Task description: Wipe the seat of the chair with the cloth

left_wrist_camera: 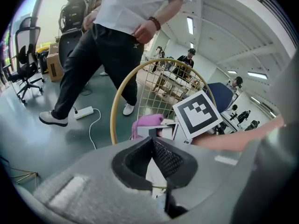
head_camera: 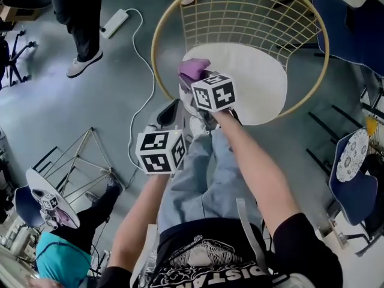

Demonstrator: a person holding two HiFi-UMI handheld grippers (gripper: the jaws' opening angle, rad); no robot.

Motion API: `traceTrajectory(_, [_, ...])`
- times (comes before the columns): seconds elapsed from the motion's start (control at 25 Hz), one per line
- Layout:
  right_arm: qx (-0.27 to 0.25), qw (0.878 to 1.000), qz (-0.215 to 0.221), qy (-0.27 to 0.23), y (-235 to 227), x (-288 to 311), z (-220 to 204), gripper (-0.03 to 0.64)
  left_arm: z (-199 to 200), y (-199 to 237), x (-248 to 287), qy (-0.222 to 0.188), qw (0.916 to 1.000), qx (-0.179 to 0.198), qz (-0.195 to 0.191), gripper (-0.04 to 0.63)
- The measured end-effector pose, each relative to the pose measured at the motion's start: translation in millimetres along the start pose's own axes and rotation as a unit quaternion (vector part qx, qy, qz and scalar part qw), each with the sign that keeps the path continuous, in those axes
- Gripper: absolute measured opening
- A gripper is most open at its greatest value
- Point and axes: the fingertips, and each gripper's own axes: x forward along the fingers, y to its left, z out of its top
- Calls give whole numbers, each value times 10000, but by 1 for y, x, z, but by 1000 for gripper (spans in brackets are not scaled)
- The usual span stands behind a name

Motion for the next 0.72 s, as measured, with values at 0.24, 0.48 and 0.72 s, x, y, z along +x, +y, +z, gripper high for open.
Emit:
traceTrajectory(0.24, [304, 9992, 177, -162, -26, 6, 11, 60, -2, -8, 17, 86, 9999, 10, 111, -2])
traceTrajectory(0.48, [473, 9983, 189, -280, -51, 0, 28, 60, 3, -19, 30, 140, 9997, -44, 184, -2])
traceTrajectory(0.72, [613, 9975, 18, -362, -83, -15, 37, 60, 3, -37, 44, 203, 9996, -70, 176, -2])
